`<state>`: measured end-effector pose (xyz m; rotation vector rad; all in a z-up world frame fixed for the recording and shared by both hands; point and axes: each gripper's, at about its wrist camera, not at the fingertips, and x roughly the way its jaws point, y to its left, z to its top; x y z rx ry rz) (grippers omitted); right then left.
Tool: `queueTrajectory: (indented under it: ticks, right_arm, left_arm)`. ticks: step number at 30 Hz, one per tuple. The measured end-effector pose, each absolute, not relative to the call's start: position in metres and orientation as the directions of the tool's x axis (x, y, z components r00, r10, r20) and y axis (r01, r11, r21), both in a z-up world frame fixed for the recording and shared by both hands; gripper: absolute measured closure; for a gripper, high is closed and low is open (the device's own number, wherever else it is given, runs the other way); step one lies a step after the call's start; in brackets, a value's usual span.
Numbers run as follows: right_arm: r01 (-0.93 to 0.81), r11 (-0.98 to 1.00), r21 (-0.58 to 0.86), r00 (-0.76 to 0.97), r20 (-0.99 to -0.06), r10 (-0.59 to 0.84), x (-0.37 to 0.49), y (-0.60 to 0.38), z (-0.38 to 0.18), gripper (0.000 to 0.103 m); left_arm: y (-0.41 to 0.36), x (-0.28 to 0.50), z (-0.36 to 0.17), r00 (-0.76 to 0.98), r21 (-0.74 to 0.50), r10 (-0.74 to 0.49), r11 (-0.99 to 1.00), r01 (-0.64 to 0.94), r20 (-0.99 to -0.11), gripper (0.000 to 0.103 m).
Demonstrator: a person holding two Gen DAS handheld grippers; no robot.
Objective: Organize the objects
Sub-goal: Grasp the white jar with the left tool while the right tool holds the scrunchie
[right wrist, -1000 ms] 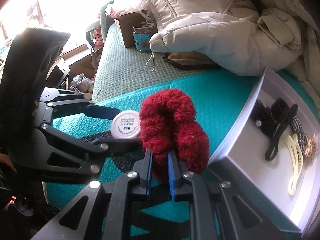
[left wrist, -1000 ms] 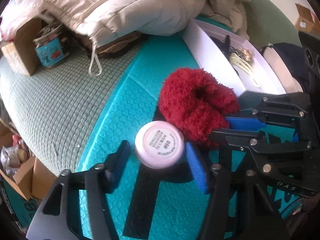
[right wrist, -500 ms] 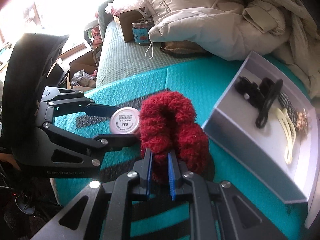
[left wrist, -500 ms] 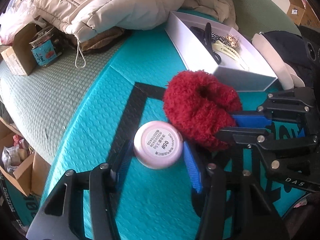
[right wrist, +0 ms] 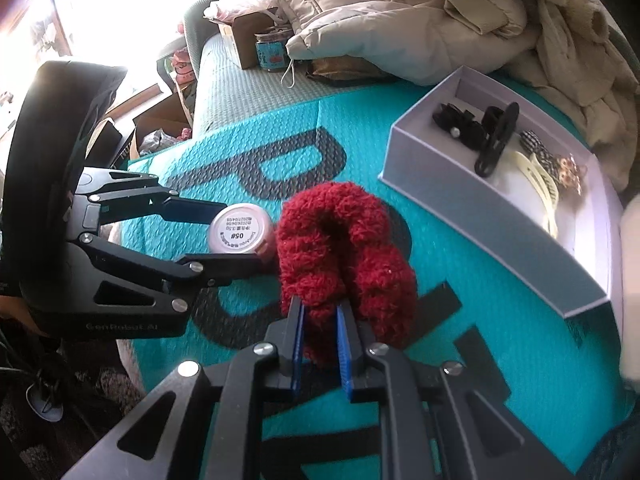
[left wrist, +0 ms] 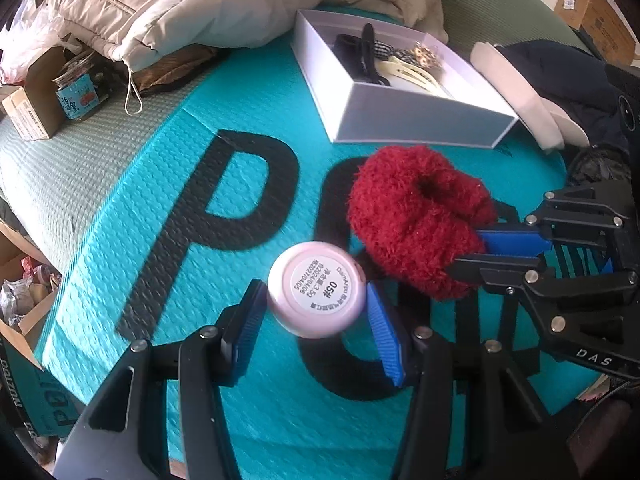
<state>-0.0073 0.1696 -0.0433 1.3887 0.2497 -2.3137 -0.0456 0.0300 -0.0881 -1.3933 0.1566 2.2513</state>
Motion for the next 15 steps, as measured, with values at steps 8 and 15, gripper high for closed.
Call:
queueTrajectory:
  ticks: [8,15]
  right_arm:
    - [0.46,-0.886,0.055,-0.461,-0.838,-0.291,0.013,0.175,-0.037,0.05]
    - [0.435,-0.9,-0.024,-0.544,-0.804,-0.242,0.016,0.181,-0.03,0.039]
  left_arm:
    - [0.032,-0.036,-0.087,-0.37,-0.154,0.338,-0.882,-0.446,-0.865,0.053]
    - [0.032,-0.037,-0.09,-0.378,-0.15,0.329,-0.89,-0.431,-0.865,0.053]
